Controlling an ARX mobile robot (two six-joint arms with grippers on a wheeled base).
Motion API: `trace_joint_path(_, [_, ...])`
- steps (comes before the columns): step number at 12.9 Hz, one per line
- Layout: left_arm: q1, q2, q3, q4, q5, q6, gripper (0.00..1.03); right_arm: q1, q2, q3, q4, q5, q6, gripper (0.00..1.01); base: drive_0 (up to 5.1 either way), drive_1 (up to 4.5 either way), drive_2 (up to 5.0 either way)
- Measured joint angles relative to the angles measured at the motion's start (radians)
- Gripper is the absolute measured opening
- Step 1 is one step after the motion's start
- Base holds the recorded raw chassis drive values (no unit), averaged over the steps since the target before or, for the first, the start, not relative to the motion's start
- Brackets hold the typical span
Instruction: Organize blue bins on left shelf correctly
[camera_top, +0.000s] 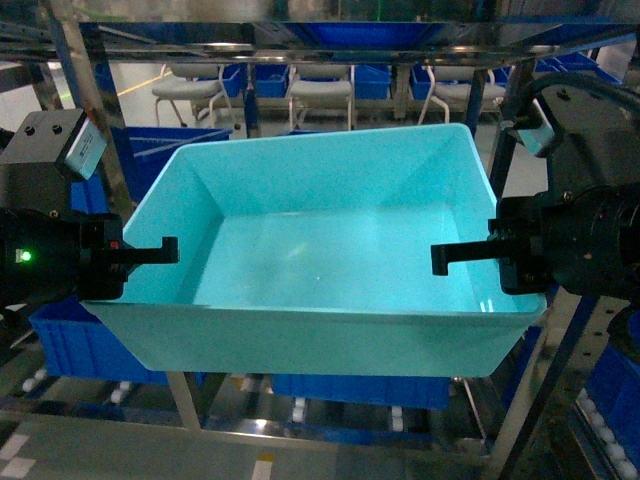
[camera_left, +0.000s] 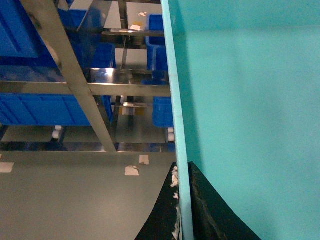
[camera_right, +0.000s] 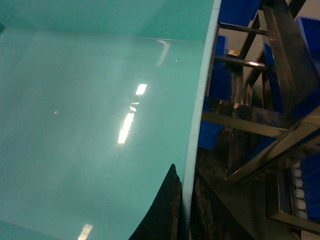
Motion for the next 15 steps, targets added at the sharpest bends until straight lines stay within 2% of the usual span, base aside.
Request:
trace_joint_path(5, [-0.005,0.000,0.000,0.004,-0.001,0.000,0.02,-0.006,0.002,-0.001,-0.002,0.000,0.000,0.03,-0.1,2.92,-3.2])
trace_joint_path(13, [-0.006,0.000,0.000,0.002,-0.001,0.000,0.02,-0.006,0.002,-0.001,-0.003,0.000,0.000,0.03,0.0,0.00,0.0])
trace_joint_path(14, [-0.005,0.004,0.002,-0.003,-0.001,-0.002,0.02,-0.017,0.020,0.010,-0.010,-0.010,-0.002,0.03,0.0,0.00,0.0])
trace_joint_path(15, [-0.006,0.070,0.062,-0.023,0.000,-0.008,0.02,-0.043,0.089,0.068,-0.035,-0.042,-0.008,0.03,0.0,0.00,0.0])
